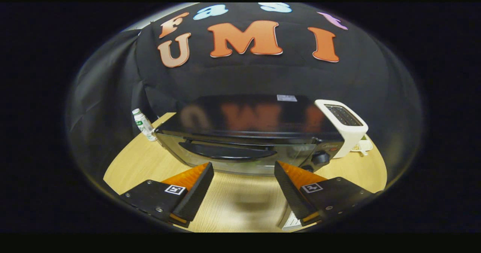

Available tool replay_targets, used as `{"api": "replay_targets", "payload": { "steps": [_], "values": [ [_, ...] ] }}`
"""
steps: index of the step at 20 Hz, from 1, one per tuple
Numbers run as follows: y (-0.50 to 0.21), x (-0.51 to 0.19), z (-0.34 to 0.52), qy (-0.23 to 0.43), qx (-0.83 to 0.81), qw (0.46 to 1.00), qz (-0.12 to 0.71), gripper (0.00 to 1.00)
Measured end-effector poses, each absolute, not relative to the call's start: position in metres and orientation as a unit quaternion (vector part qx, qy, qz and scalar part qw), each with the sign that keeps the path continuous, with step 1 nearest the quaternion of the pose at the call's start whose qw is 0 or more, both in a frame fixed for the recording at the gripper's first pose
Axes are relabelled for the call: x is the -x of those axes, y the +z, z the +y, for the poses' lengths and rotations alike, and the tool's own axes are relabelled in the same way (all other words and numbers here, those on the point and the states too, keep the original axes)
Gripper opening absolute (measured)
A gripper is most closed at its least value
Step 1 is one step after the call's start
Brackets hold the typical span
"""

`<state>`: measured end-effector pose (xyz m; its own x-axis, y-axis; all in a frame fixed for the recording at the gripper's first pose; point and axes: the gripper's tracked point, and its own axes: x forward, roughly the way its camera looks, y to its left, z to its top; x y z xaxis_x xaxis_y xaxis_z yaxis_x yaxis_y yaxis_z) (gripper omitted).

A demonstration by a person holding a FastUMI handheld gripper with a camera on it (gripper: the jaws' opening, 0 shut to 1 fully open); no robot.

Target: Open the toaster oven, put the food inside, and close the toaster oven door.

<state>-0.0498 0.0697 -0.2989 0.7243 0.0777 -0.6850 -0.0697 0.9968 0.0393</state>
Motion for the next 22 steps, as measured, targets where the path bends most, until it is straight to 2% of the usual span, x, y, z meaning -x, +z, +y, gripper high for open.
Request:
{"api": "replay_targets", "payload": {
  "steps": [3,12,17,22],
  "values": [
    [-0.257,0.046,0.07,0.052,-0.001,0.944,0.326,0.96],
    [-0.046,0.015,0.057,0.068,0.003,0.993,0.1,0.95],
    [0.033,0.017,0.051,0.066,0.016,0.997,0.021,0.96],
    [0.078,0.026,0.05,0.061,0.023,0.998,-0.018,0.96]
  ]
}}
